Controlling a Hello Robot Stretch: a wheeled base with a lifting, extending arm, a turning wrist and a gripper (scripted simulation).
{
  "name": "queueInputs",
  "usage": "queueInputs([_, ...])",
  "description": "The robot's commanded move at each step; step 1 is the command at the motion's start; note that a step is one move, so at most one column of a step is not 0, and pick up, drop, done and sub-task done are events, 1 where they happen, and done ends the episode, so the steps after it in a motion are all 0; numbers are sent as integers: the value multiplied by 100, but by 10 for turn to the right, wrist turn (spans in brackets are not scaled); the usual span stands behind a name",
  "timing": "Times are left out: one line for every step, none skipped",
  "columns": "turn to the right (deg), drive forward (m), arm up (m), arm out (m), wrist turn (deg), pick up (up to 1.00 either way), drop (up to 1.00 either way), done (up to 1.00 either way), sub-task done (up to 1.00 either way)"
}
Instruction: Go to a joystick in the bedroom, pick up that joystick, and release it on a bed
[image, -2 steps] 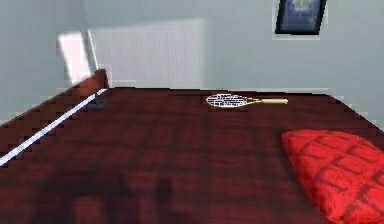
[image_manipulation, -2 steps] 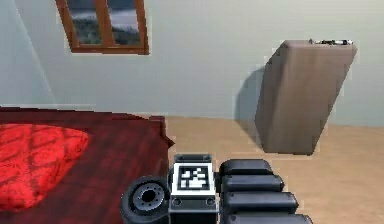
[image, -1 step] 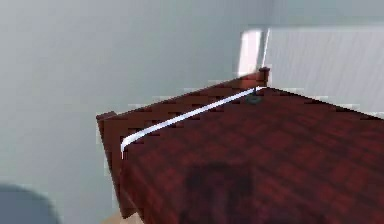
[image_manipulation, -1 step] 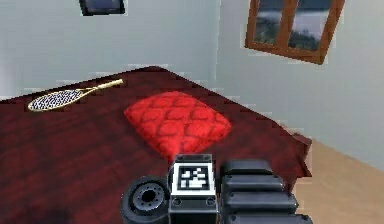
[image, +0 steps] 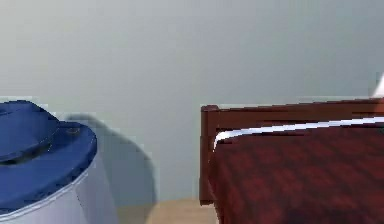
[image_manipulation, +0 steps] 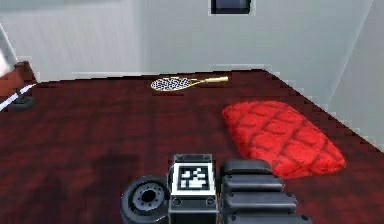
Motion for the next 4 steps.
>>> queueInputs([450, 0, 0, 0, 0, 0, 0, 0, 0])
queueInputs([450, 0, 0, 0, 0, 0, 0, 0, 0])
queueInputs([450, 0, 0, 0, 0, 0, 0, 0, 0])
queueInputs([300, 0, 0, 0, 0, 0, 0, 0, 0])
